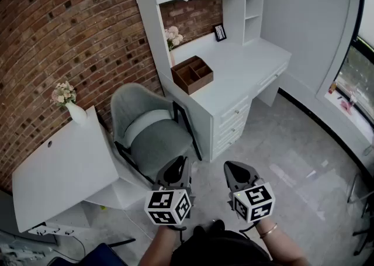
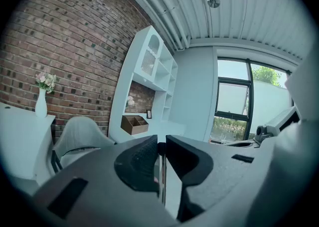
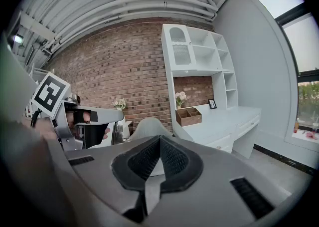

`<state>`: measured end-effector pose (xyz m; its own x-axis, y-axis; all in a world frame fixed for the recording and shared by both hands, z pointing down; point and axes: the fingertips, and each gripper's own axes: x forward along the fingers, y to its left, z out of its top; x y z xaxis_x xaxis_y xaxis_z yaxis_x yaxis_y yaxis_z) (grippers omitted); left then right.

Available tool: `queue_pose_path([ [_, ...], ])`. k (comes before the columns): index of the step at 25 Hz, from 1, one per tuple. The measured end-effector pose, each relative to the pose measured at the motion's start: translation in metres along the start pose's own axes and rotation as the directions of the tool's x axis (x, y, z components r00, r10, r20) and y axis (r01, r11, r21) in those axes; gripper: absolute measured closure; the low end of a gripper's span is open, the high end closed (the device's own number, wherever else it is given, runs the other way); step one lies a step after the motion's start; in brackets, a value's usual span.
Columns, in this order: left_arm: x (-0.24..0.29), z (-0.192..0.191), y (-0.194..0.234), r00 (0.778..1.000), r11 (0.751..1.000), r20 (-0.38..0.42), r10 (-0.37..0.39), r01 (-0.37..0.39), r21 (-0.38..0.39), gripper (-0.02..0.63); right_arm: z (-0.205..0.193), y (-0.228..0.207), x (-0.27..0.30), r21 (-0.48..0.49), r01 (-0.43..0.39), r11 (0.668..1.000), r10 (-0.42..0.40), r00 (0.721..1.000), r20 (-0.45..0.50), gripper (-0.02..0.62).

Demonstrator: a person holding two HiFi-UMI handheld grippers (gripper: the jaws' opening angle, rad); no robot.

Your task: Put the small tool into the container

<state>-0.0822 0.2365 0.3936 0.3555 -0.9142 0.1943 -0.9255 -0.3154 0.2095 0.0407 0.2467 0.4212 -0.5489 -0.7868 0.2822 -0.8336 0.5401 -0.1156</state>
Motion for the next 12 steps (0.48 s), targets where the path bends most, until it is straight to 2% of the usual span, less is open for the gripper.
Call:
queue_pose_path([
  [7,0.01,-0.002,-0.011,1.0,1.0,-0.005,-0.006,0.006,0.007,0.549,0.0,-0.014,-0.001,-0.005,0.009,1.0,-0.009,1.0,0.004,0.592],
  [12,0.016,-0.009,-0.013,1.0,1.0,-0.016,0.0,0.0,-0.004,0.548,-0.003,-0.029,0.001,0.012,0.044,0.999,-0.044,0.999,0.011,0.592],
])
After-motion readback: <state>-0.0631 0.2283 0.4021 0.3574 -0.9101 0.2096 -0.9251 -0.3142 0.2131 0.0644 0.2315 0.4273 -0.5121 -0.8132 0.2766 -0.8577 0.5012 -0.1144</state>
